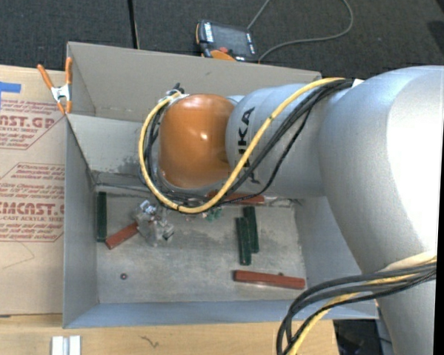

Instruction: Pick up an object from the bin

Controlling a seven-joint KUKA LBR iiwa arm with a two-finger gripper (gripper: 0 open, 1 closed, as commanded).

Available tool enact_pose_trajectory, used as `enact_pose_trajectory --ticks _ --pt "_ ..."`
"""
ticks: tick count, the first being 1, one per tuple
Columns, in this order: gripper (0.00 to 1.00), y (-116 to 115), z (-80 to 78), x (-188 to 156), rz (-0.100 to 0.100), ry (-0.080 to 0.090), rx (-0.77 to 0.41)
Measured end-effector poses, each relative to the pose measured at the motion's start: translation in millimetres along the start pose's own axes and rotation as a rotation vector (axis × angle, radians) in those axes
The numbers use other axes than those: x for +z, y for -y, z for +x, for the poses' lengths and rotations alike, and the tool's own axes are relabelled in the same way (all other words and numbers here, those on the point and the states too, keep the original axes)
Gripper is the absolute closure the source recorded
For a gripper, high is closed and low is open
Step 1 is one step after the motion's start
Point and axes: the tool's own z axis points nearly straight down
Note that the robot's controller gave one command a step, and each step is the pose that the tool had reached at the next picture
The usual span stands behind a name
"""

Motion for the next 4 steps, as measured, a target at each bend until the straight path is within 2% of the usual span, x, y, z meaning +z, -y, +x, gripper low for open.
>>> enact_pose_trajectory --ticks 1,2,3,4 --pt "0.00 0.0 0.0 0.0 0.000 0.000 0.000" --pt "1.00 0.0 0.0 0.1 0.000 0.000 0.000" --pt "0.00 0.0 0.1 0.1 0.000 0.000 0.000" --pt "1.00 -0.1 0.0 0.1 0.000 0.000 0.000"
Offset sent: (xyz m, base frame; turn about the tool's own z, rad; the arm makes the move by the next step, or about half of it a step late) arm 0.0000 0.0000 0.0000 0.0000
